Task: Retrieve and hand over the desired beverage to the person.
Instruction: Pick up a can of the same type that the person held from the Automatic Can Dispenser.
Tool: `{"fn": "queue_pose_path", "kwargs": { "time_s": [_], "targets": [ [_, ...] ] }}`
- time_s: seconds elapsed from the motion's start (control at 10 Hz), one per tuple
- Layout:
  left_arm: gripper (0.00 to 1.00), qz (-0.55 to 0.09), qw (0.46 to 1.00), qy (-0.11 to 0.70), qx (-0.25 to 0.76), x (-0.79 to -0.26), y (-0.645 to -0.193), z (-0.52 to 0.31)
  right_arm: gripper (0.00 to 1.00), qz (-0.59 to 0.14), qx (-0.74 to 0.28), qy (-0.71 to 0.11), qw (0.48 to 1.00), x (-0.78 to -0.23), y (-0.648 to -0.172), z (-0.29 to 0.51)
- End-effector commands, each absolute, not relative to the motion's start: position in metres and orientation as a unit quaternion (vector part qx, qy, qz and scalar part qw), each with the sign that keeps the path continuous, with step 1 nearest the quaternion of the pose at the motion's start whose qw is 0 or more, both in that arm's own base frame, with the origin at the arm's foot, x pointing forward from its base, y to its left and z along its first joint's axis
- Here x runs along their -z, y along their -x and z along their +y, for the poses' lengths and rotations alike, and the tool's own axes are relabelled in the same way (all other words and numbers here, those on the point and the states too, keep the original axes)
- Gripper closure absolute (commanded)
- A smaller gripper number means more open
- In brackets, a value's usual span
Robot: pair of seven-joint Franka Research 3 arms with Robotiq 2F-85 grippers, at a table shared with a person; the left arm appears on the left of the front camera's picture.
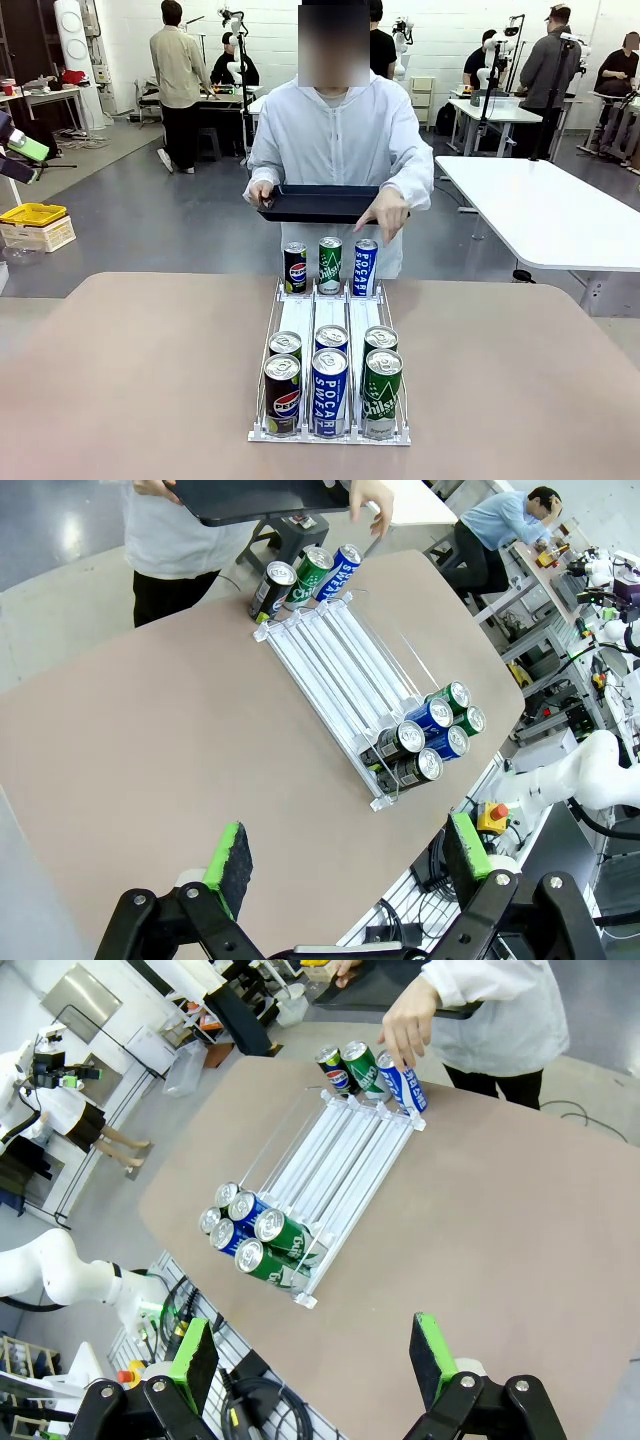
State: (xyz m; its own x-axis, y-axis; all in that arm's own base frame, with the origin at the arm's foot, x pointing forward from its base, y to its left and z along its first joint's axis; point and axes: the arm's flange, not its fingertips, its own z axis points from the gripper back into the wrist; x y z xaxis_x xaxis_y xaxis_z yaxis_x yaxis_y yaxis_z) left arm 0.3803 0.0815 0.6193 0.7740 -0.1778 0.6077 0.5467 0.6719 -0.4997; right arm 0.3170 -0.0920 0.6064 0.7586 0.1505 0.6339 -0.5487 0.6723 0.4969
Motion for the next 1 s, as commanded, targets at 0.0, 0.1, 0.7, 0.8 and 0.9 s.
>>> {"fn": "queue_pose_path", "kwargs": {
  "time_s": [0.0,0.1,0.7,0.8,0.9],
  "targets": [
    [0.00,-0.272,0.869,0.352,0.216,-0.6199,-0.3816,0.0830,0.00,-0.291,-0.206,-0.364,0.861,-0.6087,-0.3216,-0.0916],
    [0.00,-0.272,0.869,0.352,0.216,-0.6199,-0.3816,0.0830,0.00,-0.291,-0.206,-0.364,0.861,-0.6087,-0.3216,-0.0916],
    [0.00,-0.272,0.869,0.352,0.216,-0.6199,-0.3816,0.0830,0.00,-0.291,-0.206,-0.364,0.861,-0.6087,-0.3216,-0.0916],
    [0.00,-0.272,0.869,0.352,0.216,-0.6199,-0.3816,0.0830,0.00,-0.291,-0.206,-0.364,0.861,-0.6087,-0.3216,-0.0916],
    [0.00,-0.272,0.869,0.352,0.216,-0.6199,-0.3816,0.0830,0.00,-0.291,-0.206,-0.364,0.861,-0.6087,-0.3216,-0.0916]
  ]
}}
